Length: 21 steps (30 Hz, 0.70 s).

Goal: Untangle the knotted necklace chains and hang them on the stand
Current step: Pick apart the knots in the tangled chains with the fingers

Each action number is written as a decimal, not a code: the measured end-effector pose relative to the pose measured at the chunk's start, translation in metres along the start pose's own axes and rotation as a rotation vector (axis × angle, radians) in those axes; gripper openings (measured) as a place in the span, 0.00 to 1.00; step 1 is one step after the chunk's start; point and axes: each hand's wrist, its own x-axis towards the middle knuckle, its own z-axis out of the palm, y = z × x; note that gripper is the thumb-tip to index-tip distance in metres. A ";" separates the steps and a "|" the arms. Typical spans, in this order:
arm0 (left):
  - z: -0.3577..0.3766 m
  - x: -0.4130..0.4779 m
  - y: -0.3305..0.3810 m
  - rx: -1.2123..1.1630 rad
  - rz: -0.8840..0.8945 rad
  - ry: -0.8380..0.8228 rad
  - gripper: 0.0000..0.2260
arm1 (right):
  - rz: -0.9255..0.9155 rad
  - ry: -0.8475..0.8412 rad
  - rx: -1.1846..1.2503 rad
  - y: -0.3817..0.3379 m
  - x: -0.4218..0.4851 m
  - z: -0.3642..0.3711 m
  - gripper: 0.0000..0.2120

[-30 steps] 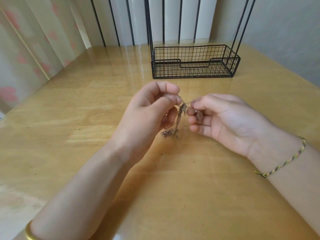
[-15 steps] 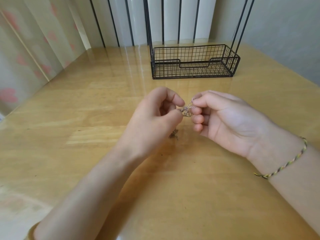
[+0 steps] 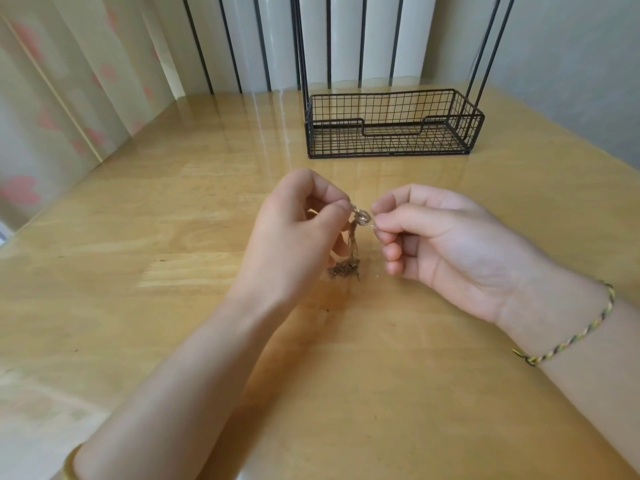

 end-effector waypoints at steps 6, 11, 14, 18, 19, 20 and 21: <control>0.001 -0.001 0.004 -0.097 -0.015 -0.025 0.05 | 0.016 0.016 -0.012 0.000 0.001 -0.001 0.07; 0.000 -0.001 0.004 -0.188 -0.065 -0.053 0.06 | -0.002 0.018 -0.076 0.000 0.000 -0.002 0.06; -0.001 0.000 0.004 -0.281 -0.123 -0.040 0.07 | -0.032 -0.024 -0.160 0.000 -0.002 0.000 0.05; -0.001 0.001 0.001 -0.349 -0.161 -0.037 0.08 | -0.070 -0.049 -0.216 -0.001 -0.004 0.003 0.05; -0.001 0.001 0.001 -0.355 -0.164 -0.038 0.08 | -0.075 -0.041 -0.222 -0.001 -0.004 0.003 0.05; -0.001 0.002 0.000 -0.362 -0.169 -0.041 0.09 | -0.078 -0.027 -0.225 -0.001 -0.004 0.003 0.05; -0.001 0.002 0.000 -0.374 -0.178 -0.048 0.09 | -0.079 -0.011 -0.223 -0.001 -0.004 0.003 0.05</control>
